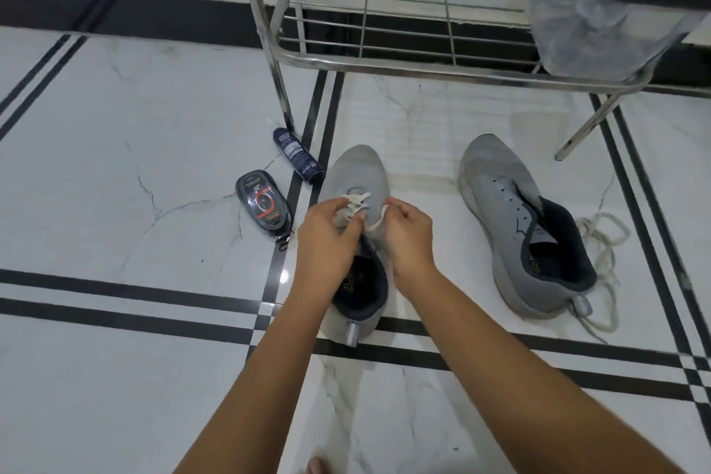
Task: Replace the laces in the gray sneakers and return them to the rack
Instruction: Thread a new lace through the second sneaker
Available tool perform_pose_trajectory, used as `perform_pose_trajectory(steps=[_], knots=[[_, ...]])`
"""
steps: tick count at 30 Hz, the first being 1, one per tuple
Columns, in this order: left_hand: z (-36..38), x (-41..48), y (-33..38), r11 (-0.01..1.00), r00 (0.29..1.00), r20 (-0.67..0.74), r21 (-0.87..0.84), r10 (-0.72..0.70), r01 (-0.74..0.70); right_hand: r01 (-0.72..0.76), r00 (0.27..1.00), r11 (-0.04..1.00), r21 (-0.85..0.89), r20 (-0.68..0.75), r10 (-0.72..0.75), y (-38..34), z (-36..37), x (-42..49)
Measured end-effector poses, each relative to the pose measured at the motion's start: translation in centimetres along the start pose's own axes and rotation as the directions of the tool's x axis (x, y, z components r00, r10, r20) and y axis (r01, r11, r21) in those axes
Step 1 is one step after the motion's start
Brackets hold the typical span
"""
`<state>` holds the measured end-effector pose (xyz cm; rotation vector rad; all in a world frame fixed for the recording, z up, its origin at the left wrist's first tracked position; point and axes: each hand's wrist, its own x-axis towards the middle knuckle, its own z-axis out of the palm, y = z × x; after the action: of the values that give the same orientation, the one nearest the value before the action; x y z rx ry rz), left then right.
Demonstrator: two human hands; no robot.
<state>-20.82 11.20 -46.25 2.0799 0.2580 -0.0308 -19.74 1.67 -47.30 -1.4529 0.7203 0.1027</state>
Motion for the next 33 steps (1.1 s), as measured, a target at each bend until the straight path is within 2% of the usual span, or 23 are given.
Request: perform_pose_trajectory(steps=[3,5,8,11,16,19,22,26,29,33], knots=[[0.1,0.6,2.1,0.999,0.998,0.061,-0.023,0.036,-0.034,0.051,0.992,0.998,-0.038,0.116,-0.047,-2.8,-2.0,0.8],[0.7,1.2,4.4,0.997,0.988,0.15,-0.071,0.038,-0.028,0.098,0.98,0.988,-0.121,0.184,-0.074,-5.3,-3.9,1.7],[2.7,2.1,8.6,0.996,0.957,0.275,-0.007,0.087,-0.089,0.213,0.963,0.931,-0.298,0.226,-0.148,-9.1,-8.2,3.7],[5.8,2.6,12.5,0.997,0.895,0.443,0.026,0.056,-0.075,0.263,0.953,0.852,-0.453,0.262,-0.155,-11.7,-13.1,4.7],[13.4,2.3,16.1,0.986,0.783,0.622,0.139,-0.011,-0.096,0.22,0.968,0.814,-0.537,0.222,-0.116,-12.7,-21.1,7.1],[17.7,1.9,16.5,0.971,0.756,0.653,0.203,-0.038,-0.126,0.161,0.984,0.828,-0.537,0.147,-0.096,-10.8,-25.2,9.1],[20.6,1.7,16.2,0.967,0.75,0.656,0.232,-0.076,-0.105,0.098,0.994,0.883,-0.459,0.079,-0.069,-8.0,-28.1,11.4],[22.0,2.6,15.5,0.972,0.797,0.601,0.22,-0.064,-0.088,0.032,0.999,0.94,-0.341,0.026,-0.024,-4.7,-29.7,14.1],[22.4,3.4,15.2,0.966,0.826,0.563,0.227,-0.025,-0.125,0.019,1.0,0.939,-0.342,0.004,-0.019,-3.4,-30.1,15.3],[23.7,3.6,15.4,0.943,0.798,0.603,0.267,-0.001,-0.2,0.078,0.997,0.919,-0.385,0.055,-0.061,-2.8,-30.4,16.4]])
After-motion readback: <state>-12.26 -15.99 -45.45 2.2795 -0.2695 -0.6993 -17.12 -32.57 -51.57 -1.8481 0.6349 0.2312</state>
